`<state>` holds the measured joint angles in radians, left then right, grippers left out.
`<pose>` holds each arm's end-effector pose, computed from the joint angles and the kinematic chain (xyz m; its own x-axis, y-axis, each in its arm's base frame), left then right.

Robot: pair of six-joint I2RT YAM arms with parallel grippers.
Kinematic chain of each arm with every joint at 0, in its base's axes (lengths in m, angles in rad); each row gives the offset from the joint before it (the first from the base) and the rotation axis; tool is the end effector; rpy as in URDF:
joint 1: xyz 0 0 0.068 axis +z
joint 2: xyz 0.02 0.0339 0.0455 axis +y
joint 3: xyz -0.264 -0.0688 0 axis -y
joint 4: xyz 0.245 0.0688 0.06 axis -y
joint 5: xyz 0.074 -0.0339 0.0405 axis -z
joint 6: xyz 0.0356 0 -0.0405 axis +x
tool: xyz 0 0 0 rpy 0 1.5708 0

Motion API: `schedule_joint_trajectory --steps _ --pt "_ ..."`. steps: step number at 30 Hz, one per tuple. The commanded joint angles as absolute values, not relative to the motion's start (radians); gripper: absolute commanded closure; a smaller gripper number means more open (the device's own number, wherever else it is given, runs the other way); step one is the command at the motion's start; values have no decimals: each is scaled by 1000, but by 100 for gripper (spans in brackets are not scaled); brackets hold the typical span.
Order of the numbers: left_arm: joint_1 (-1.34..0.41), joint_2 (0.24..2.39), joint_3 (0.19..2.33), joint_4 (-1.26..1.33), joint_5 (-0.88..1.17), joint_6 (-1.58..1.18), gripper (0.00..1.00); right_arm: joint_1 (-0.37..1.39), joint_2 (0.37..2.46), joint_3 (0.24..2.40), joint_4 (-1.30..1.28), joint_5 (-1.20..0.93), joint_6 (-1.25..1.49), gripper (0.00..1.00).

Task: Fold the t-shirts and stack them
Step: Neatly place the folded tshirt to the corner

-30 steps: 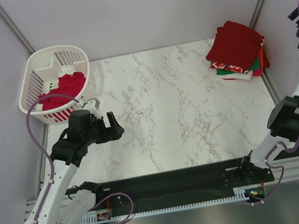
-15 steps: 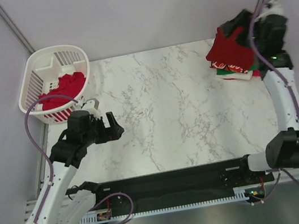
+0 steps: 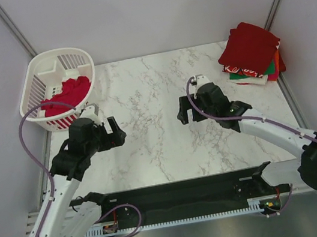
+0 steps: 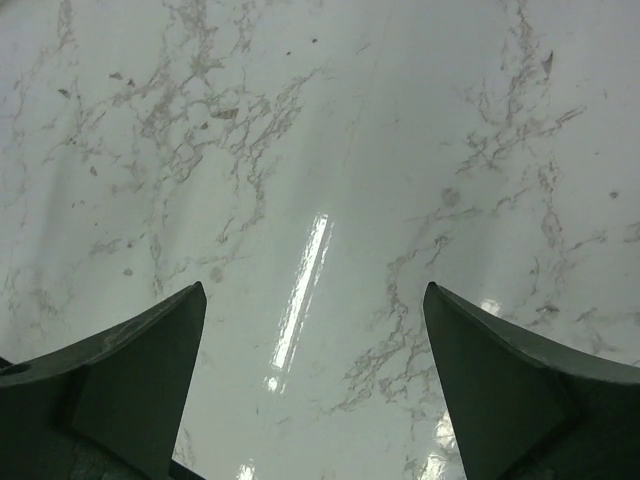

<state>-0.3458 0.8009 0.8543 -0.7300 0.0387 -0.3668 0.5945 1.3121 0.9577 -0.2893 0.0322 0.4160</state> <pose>0.1530 -0.0566 0.3074 -0.6815 -0.1354 -0.7191 0.1314 0.9441 -0.3022 0.2415 0.1619 0.2742 -0.6724 0.0329 -0.7395 -0.2916 0.9064 0.3056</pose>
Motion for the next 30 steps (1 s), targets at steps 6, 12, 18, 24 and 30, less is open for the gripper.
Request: schedule_joint_trajectory --steps 6,12,18,24,30 --pt "-347 647 914 -655 -321 -548 0 672 1069 559 24 63 592 2" --pt "-347 683 1084 -637 -250 -304 0 673 1049 339 326 49 644 2" --pt "-345 871 1255 -634 -554 -148 0 673 1075 348 333 66 644 2" --pt "-344 1035 1408 -578 -542 -126 6 672 1081 337 350 63 646 2" --pt "-327 1137 1522 -479 -446 -97 2 675 1034 298 408 15 624 2"
